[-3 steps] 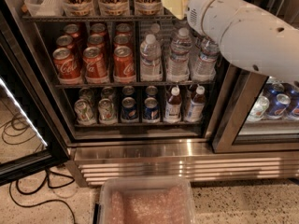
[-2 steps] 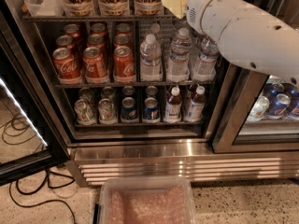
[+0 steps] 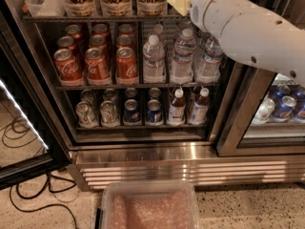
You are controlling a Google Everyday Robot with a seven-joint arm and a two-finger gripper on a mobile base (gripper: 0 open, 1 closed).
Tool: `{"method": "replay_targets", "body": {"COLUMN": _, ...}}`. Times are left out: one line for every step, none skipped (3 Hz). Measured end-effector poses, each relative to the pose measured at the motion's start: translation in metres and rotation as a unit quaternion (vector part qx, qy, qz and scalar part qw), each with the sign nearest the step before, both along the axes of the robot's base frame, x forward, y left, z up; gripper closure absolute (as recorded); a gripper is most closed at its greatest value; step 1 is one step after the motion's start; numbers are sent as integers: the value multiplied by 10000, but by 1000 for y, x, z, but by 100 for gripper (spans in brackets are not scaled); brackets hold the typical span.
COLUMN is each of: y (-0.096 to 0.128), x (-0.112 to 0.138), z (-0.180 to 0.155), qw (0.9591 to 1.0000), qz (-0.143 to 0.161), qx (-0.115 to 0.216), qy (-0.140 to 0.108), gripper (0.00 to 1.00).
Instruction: Pick green can from top shelf of fridge
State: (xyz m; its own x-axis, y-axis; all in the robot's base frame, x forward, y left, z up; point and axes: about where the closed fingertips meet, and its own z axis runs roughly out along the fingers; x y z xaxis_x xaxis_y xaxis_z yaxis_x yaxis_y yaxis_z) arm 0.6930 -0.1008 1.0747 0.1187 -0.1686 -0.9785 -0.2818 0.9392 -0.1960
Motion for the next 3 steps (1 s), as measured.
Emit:
{"method": "replay_targets", "body": {"y": 1, "x": 4, "z": 1, "qw": 10000, "qz": -27, "qx": -13, "qy": -24, "gripper": 37}}
{"method": "replay_targets", "body": {"y": 0, "x": 23, "z": 4, "qw": 9998, "qz": -163, "qx": -78, "qy": -68, "gripper": 41}}
{"method": "replay_targets", "body": {"y": -2, "x": 27, "z": 3, "qw": 9997, "qz": -201, "qx": -82, "qy": -57, "gripper": 41}}
